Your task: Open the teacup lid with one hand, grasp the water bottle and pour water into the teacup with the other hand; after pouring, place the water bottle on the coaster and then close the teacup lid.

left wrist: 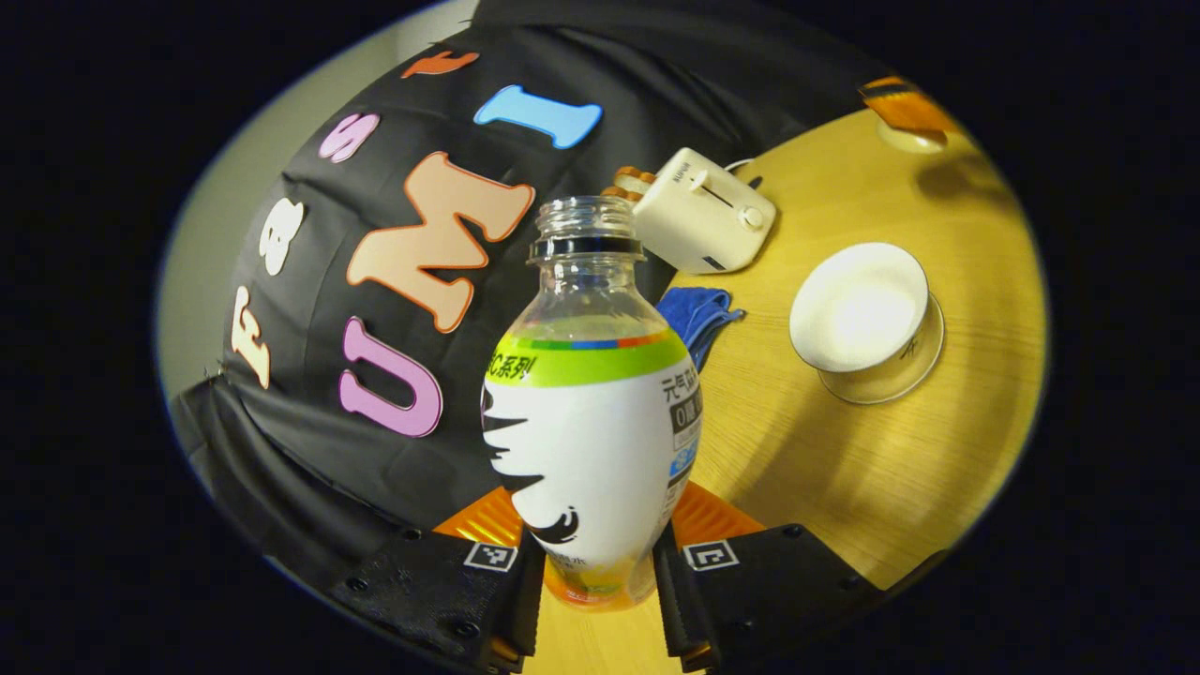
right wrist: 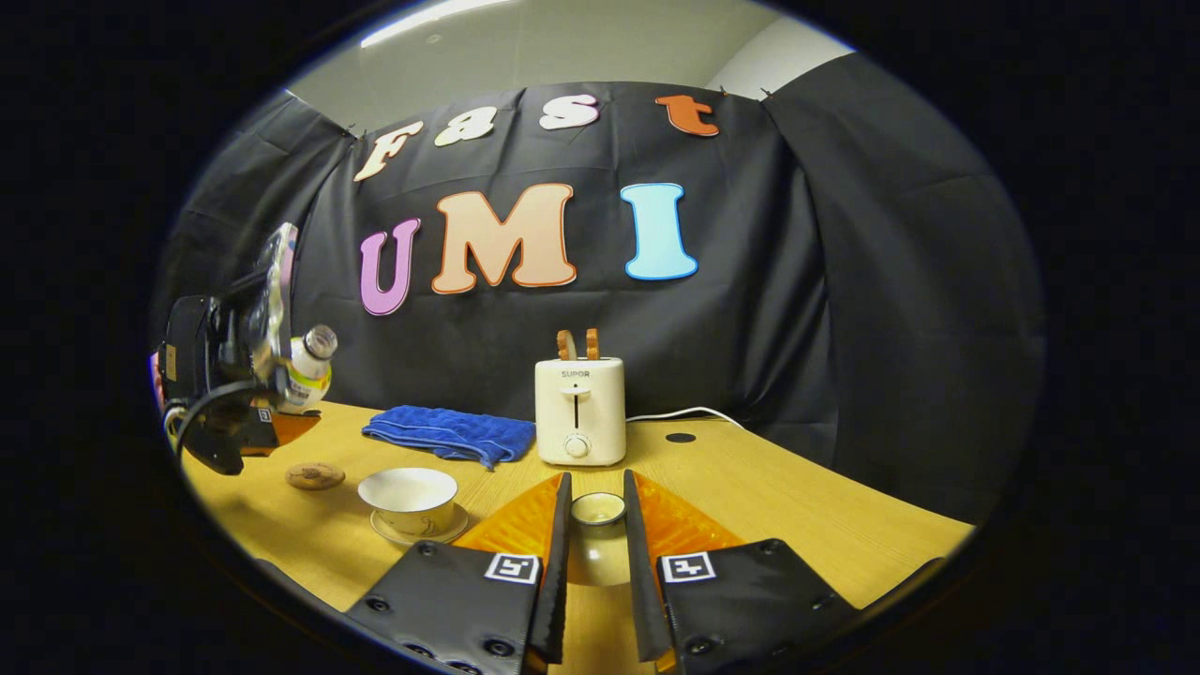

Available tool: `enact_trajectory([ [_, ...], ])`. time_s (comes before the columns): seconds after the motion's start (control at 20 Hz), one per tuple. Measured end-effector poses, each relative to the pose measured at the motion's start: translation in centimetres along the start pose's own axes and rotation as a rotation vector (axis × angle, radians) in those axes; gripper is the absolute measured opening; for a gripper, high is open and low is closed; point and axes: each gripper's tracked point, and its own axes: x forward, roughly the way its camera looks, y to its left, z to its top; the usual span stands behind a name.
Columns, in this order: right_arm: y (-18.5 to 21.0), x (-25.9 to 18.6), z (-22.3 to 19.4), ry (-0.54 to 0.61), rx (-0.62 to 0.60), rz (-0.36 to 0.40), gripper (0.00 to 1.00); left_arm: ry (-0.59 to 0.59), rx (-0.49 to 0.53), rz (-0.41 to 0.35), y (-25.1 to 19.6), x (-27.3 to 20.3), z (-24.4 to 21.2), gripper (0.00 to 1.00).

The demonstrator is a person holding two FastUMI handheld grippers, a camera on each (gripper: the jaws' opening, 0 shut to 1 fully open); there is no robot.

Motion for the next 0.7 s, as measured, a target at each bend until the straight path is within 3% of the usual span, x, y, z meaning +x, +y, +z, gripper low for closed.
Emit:
enact_trajectory([
  [0.45,-0.6,0.1,0.0,-0.001,-0.001,-0.017,0.33,0.05,0.39,0.015,-0.6,1.2,0.1,0.49],
  [0.7,-0.7,0.1,-0.1,-0.001,-0.001,-0.023,0.33,0.067,0.52,0.01,-0.3,1.3,-0.1,0.49],
])
